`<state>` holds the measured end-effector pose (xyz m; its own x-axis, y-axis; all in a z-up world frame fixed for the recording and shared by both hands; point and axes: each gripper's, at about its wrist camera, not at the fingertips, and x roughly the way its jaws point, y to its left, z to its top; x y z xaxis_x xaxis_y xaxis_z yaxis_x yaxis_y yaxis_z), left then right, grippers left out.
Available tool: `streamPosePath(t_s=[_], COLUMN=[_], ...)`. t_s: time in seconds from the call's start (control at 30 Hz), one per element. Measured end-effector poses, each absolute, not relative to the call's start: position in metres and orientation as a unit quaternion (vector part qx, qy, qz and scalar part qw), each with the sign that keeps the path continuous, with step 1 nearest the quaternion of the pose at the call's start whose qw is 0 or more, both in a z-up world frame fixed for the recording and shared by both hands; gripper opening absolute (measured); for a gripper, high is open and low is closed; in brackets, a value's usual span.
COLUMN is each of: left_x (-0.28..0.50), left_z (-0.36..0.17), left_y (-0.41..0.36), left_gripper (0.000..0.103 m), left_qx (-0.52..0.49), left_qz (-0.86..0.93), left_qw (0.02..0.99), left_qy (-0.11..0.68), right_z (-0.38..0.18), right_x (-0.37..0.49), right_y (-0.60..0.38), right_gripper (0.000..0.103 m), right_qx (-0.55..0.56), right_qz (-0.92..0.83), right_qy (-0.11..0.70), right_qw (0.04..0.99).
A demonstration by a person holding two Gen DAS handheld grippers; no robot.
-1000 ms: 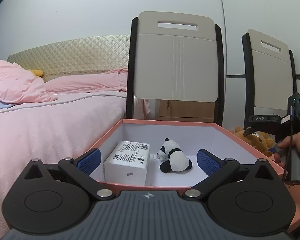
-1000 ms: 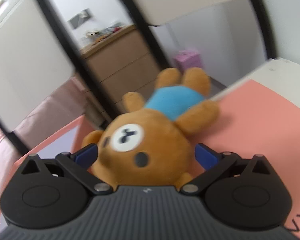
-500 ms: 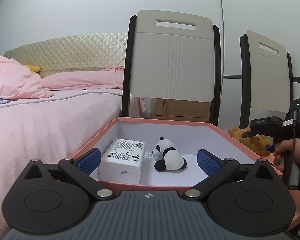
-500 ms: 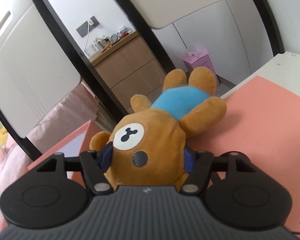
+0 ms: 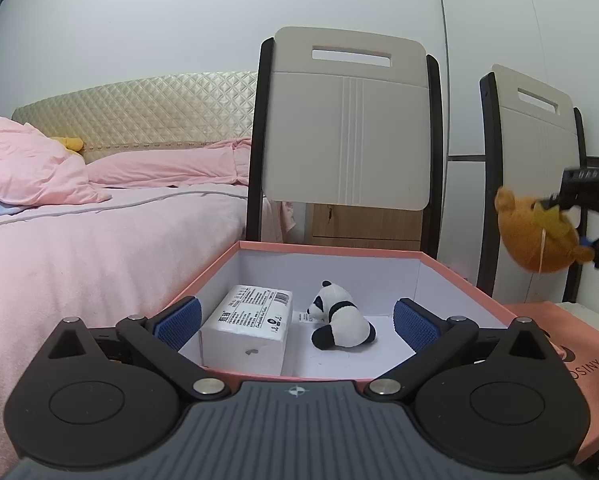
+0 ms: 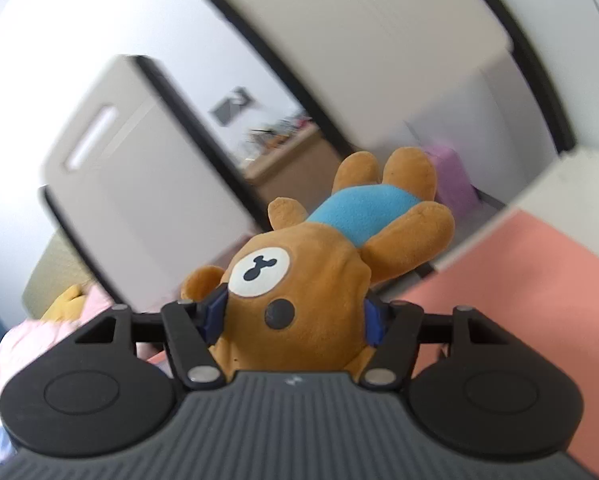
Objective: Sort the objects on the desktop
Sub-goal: 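Grasp the brown teddy bear with the right tool and lift it, then lower the teddy bear into the pink box and open the right tool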
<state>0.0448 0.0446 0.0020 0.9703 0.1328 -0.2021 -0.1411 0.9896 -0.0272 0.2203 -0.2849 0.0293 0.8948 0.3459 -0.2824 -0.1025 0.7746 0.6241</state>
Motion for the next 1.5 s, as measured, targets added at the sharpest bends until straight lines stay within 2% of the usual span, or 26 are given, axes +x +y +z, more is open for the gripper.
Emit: streamPosePath(t_s=[0.13,0.3,0.47,0.7,0.97,1.07,1.2,1.3,1.33,1.5], left_x=[0.043,0.036,0.027,0.023,0.028,0.026,0.026,0.025,0.024,0.016], left_z=[0.004,0.012,0.024,0.028,0.023,0.023,0.023,0.024,0.024,0.03], left_y=[0.045,0.054,0.067,0.087,0.094,0.093,0.093,0.09,0.089,0.082], left_gripper=[0.103,0.103,0.103,0.103,0.103,0.103,0.103,0.103,0.103,0.103], left_qx=[-0.02,-0.033,-0.051,-0.08,-0.082,-0.081,-0.082,-0.08,-0.077,-0.08], left_qz=[0.073,0.084,0.097,0.113,0.111,0.109,0.104,0.093,0.091,0.077], left_qw=[0.993,0.993,0.992,0.989,0.988,0.989,0.989,0.99,0.991,0.992], left_qy=[0.094,0.08,0.064,0.051,0.066,0.063,0.066,0.066,0.065,0.053], right_z=[0.057,0.084,0.085,0.047,-0.004,-0.015,-0.014,-0.005,0.0,0.029], right_x=[0.208,0.211,0.222,0.242,0.248,0.25,0.252,0.249,0.246,0.224], right_y=[-0.268,-0.218,-0.152,-0.072,-0.046,-0.043,-0.046,-0.059,-0.065,-0.097], right_gripper=[0.065,0.065,0.065,0.065,0.067,0.075,0.08,0.092,0.099,0.103], right_qx=[0.273,0.16,0.044,-0.057,-0.127,-0.145,-0.125,-0.092,-0.081,-0.031], right_qz=[0.176,0.24,0.311,0.351,0.333,0.333,0.329,0.324,0.322,0.316], right_qy=[0.182,0.234,0.309,0.421,0.513,0.526,0.521,0.51,0.501,0.443], right_qw=[0.928,0.928,0.898,0.835,0.781,0.769,0.777,0.791,0.799,0.838])
